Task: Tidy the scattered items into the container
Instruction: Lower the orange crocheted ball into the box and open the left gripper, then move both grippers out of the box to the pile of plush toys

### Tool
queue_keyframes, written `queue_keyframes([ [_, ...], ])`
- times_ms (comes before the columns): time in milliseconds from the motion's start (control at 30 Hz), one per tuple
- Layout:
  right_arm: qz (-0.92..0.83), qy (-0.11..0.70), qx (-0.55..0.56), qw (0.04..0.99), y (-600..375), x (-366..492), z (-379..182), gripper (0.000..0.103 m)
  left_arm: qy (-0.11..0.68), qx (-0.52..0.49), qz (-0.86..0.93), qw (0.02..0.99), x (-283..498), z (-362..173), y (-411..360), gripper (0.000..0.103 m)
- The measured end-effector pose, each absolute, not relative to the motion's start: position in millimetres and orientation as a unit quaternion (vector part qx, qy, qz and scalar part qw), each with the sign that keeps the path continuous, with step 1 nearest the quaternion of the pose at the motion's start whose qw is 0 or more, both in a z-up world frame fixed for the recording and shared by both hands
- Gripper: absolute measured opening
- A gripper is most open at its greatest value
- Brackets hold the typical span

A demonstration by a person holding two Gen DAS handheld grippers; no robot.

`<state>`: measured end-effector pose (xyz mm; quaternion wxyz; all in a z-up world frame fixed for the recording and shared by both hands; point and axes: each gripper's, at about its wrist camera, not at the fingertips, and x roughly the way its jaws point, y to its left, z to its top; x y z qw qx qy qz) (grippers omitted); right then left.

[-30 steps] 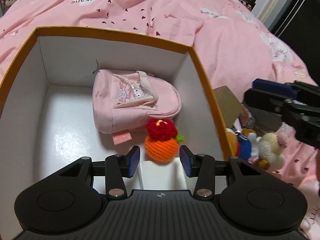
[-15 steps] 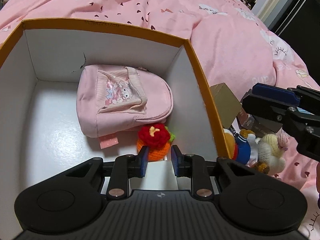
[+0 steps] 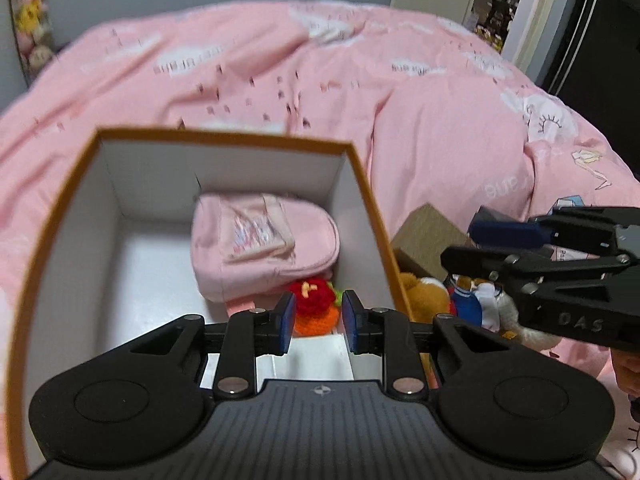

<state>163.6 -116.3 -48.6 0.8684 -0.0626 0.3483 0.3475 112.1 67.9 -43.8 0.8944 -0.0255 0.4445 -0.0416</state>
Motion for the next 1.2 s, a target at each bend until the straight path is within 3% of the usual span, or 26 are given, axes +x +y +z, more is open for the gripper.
queue_keyframes([
  [100, 0.339, 0.334, -0.062, 0.877, -120, 156, -45, 0.051, 0.429, -0.021, -0.036, 0.903, 106, -33, 63, 0.028],
  [233, 0.336, 0.320, -0.060, 0.884, -126, 148, -41, 0.055, 0.411, -0.030, -0.041, 0.910, 96, -19, 59, 0.028],
  [500, 0.313, 0.294, -0.042, 0.902, -147, 132, -33, 0.057, 0.375, -0.047, -0.059, 0.924, 80, -1, 45, 0.035],
  [767, 0.295, 0.267, -0.053, 0.916, -165, 112, -31, 0.061, 0.346, -0.014, -0.085, 0.934, 68, 6, 20, 0.035],
  [1200, 0.255, 0.312, -0.018, 0.915, -212, 102, -36, 0.061, 0.357, 0.011, -0.121, 0.926, 57, -3, -21, 0.035],
])
